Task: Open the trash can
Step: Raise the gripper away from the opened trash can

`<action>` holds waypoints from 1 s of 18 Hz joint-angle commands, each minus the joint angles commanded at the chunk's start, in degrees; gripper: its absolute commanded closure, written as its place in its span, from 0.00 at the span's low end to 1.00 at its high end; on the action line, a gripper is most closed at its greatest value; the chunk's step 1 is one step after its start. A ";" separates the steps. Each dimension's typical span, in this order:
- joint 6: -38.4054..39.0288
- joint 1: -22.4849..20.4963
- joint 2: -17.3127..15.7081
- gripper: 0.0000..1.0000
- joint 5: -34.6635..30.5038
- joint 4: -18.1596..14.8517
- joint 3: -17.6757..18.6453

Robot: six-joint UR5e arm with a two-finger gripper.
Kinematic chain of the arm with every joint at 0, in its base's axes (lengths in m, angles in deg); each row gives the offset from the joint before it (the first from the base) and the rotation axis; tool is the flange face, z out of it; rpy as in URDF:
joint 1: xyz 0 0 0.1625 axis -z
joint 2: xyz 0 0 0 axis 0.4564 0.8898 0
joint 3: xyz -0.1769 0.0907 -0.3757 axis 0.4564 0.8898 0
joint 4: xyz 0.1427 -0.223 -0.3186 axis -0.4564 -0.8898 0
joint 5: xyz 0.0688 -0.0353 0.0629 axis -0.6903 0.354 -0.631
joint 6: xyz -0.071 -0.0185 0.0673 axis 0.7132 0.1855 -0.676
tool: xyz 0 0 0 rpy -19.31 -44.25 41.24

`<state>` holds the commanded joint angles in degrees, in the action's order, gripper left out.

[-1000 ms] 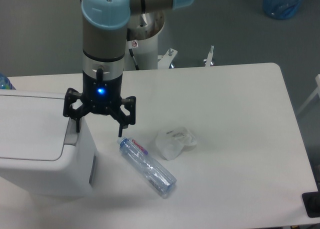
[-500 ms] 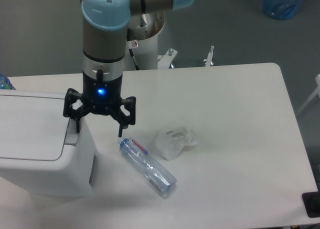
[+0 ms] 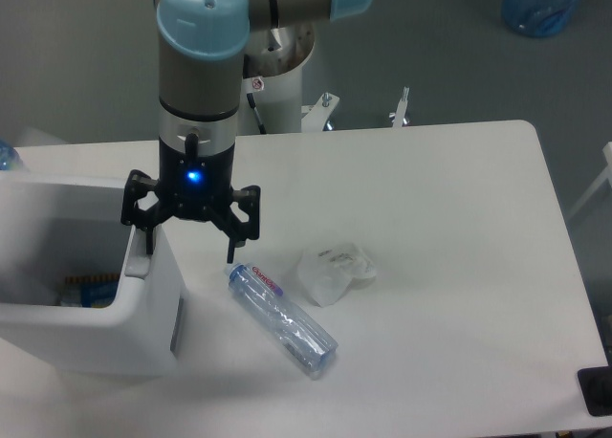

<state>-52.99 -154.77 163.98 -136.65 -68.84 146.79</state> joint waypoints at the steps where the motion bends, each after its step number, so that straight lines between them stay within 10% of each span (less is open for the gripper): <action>1: 0.00 0.00 -0.09 0.00 0.00 -0.09 0.00; 10: -2.54 -0.35 0.18 0.00 -1.13 1.93 -4.83; 18: -20.21 -5.00 -0.53 0.00 -16.52 -0.52 -4.39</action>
<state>-73.20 -159.77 163.45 -153.17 -69.36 142.40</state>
